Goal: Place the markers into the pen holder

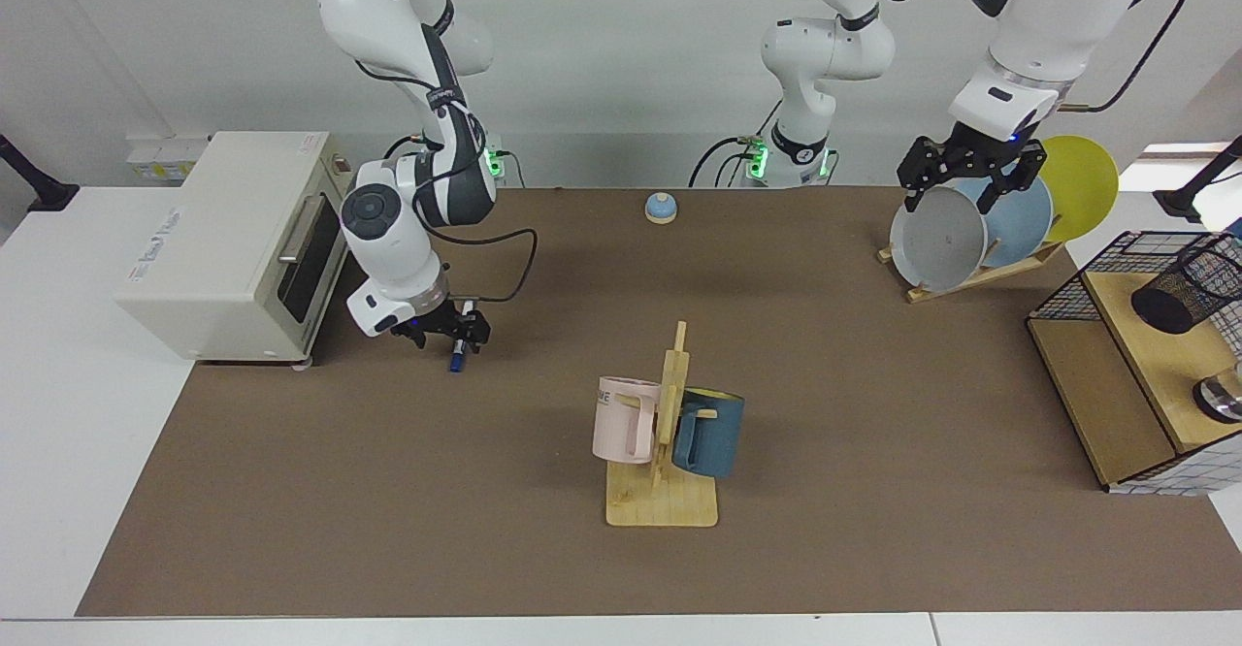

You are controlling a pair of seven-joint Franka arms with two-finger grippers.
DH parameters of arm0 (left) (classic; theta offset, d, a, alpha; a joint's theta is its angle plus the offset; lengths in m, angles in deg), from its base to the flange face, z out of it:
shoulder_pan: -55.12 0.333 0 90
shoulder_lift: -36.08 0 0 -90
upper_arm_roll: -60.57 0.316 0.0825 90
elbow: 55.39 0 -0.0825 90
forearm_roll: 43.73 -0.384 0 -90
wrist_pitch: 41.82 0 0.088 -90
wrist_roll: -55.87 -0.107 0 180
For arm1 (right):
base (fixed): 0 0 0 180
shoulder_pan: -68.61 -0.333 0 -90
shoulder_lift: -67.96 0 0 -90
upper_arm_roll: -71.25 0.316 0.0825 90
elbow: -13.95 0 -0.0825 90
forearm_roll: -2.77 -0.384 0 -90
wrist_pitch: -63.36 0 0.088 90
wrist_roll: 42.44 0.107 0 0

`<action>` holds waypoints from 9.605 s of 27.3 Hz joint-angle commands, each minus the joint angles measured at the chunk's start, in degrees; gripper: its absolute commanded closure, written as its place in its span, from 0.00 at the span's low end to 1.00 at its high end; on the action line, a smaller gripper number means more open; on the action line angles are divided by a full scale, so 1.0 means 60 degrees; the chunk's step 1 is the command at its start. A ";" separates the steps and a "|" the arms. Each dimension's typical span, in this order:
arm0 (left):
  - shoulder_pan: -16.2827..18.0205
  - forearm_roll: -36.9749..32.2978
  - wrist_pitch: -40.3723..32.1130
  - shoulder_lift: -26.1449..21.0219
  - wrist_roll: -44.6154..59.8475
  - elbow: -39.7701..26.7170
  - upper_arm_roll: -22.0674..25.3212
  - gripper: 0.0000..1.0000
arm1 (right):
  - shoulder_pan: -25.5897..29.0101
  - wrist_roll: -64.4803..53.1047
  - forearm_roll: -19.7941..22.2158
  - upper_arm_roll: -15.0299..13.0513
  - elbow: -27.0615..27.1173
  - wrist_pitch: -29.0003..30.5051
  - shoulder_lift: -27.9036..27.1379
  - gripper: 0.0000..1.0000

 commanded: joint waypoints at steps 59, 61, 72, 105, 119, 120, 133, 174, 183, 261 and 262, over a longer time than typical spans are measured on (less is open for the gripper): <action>-0.0159 -0.0127 -0.0129 0.0086 -0.0039 0.0033 -0.0091 0.00 | -0.1099 0.2290 -0.0169 0.0063 0.2351 -0.2715 0.0556 1.00; -0.0188 -0.0098 -0.0246 0.0101 -0.0069 0.0018 -0.0121 0.00 | -0.1172 0.2569 -0.0169 0.0063 0.2381 -0.2774 0.0629 1.00; -0.0378 -0.0040 -0.0349 0.0203 -0.1707 -0.0084 -0.0707 0.00 | -0.1568 0.4049 -0.0563 0.0195 0.2834 -0.3184 0.0835 1.00; -0.1272 0.3285 -0.0086 0.1769 -0.6368 -0.2105 -0.1073 0.00 | -0.2431 0.9600 -0.3493 0.0312 0.4168 -0.3800 0.0703 1.00; -0.1375 0.3403 0.0383 0.1961 -0.5812 -0.2355 -0.1746 0.00 | -0.3134 1.0494 -0.4841 0.0312 0.4154 -0.3770 0.0600 1.00; -0.1375 0.3403 0.0398 0.1990 -0.5811 -0.2384 -0.1761 0.00 | -0.3280 1.0596 -0.4842 0.0312 0.4154 -0.3770 0.0600 1.00; -0.1375 0.3403 0.0588 0.2137 -0.5782 -0.2648 -0.1864 0.03 | -0.3560 1.1154 -0.4827 0.0327 0.4168 -0.4048 0.0659 1.00; -0.1316 0.3169 0.0486 0.2210 -0.5284 -0.2721 -0.2098 1.00 | -0.3911 1.1374 -0.4915 0.0532 0.4828 -0.4239 0.0703 0.00; -0.1287 0.3081 0.0471 0.2224 -0.5284 -0.2721 -0.2098 1.00 | -0.3707 1.1097 -0.4609 0.0400 0.4813 -0.4283 0.1068 0.00; 0.4734 -0.8666 0.3399 -0.0324 -1.5434 -0.0582 -0.1849 1.00 | 0.0703 -0.1019 0.0490 0.0254 0.4593 -0.6598 0.2563 0.00; 0.4734 -0.8856 0.3546 -0.0382 -1.5522 -0.0582 -0.1849 1.00 | 0.0688 -0.1019 0.0490 0.0268 0.4593 -0.6598 0.2563 0.00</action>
